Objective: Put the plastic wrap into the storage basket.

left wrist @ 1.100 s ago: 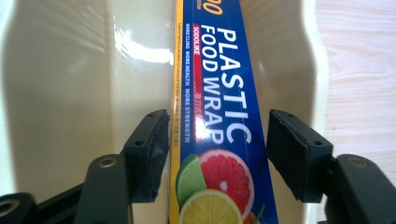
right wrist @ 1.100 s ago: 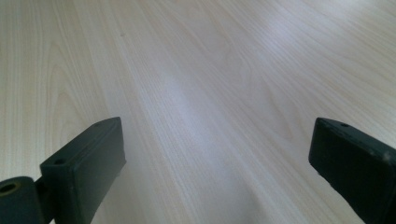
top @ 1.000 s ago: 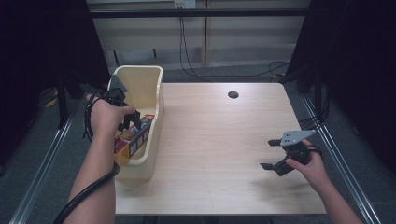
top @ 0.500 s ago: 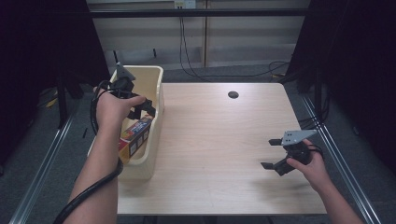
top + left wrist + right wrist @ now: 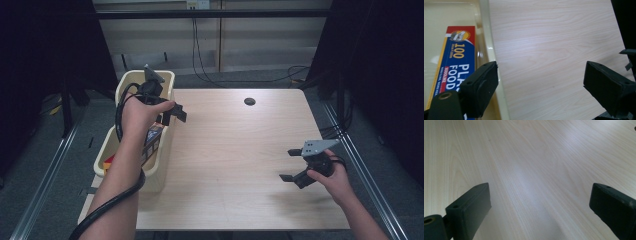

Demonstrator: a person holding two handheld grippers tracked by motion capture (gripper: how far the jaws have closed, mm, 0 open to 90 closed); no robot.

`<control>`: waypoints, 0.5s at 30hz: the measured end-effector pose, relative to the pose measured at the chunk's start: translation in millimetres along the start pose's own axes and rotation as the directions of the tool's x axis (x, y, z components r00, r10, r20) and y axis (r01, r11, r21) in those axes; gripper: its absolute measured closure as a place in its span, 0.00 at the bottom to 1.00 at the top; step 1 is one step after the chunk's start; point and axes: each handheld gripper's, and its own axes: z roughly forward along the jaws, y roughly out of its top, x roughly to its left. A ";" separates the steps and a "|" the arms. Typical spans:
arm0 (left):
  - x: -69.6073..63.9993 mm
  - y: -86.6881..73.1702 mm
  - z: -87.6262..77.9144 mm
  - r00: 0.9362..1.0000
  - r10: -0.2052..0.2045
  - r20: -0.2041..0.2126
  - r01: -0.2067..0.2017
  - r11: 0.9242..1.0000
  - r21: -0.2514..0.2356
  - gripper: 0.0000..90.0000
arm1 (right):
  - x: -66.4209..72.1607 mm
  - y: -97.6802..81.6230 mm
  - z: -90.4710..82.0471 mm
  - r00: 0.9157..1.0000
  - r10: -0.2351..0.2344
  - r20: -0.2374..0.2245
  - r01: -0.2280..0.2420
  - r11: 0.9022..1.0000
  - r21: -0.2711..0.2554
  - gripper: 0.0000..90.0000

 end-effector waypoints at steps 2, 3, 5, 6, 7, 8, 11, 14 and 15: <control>-4.9 0.4 2.3 1.000 0.019 0.005 -0.019 1.000 -0.003 0.13 | 0.0 0.0 -0.3 1.000 0.002 0.000 -0.002 1.000 0.001 0.04; -6.0 0.6 3.0 0.999 0.031 0.010 -0.030 1.000 -0.004 0.12 | -0.1 0.0 -0.3 1.000 0.003 0.001 -0.003 1.000 0.000 0.04; -7.6 0.7 4.5 0.999 0.045 0.008 -0.045 0.999 -0.009 0.10 | -0.1 0.1 -0.3 1.000 0.003 0.000 -0.003 1.000 -0.001 0.04; -9.6 0.3 5.7 0.999 0.041 0.010 -0.041 0.999 -0.018 0.09 | 0.0 0.2 -0.2 1.000 0.000 0.001 0.000 1.000 0.000 0.04; -10.3 0.3 6.7 0.999 0.052 0.014 -0.051 0.999 -0.016 0.09 | 0.2 0.3 0.0 1.000 -0.001 -0.002 0.001 1.000 0.001 0.04; -11.4 -0.1 8.2 0.998 0.052 0.020 -0.051 0.998 -0.020 0.08 | 0.3 0.3 0.2 1.000 -0.002 -0.004 0.002 1.000 0.000 0.04; -14.4 -0.9 12.4 0.997 0.071 0.035 -0.070 0.997 -0.028 0.07 | 0.7 0.4 0.5 1.000 0.000 -0.008 0.000 1.000 0.002 0.04; -17.2 -0.9 17.2 0.995 0.092 0.041 -0.091 0.995 -0.028 0.07 | 0.6 0.5 0.6 1.000 -0.001 -0.007 0.001 1.000 0.002 0.04; -18.4 -1.2 19.0 0.994 0.096 0.046 -0.095 0.995 -0.027 0.07 | 0.6 0.5 0.5 1.000 0.000 -0.006 0.000 1.000 0.003 0.04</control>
